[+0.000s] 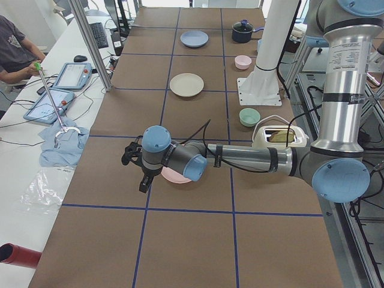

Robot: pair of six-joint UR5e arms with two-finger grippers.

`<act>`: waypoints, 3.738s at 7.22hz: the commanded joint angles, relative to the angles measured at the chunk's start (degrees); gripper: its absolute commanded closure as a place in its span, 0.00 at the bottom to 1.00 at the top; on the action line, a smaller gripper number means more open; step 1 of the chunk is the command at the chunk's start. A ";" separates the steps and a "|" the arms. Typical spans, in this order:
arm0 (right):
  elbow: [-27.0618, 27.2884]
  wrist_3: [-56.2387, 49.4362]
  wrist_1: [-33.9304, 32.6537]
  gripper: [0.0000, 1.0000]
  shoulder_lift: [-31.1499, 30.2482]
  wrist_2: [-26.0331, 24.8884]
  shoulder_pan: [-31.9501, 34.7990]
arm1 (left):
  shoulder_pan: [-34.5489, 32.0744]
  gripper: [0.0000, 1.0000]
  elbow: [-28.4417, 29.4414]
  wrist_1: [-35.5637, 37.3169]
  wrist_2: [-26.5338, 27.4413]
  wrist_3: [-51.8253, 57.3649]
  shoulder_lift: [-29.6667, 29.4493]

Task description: Stack three plates with pink and blue

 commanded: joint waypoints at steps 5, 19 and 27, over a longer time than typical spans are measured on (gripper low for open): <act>-0.96 0.32 5.22 0.00 0.51 0.73 -0.89 | 20.34 0.06 5.27 -21.09 9.21 -35.35 5.24; -0.35 2.60 5.66 0.00 1.39 -0.23 -5.79 | 13.69 1.00 3.88 -23.47 -6.83 -34.99 4.89; -8.40 24.53 37.75 0.00 -3.97 -8.67 -22.31 | 13.40 1.00 -11.32 -3.08 -8.36 -48.32 -5.38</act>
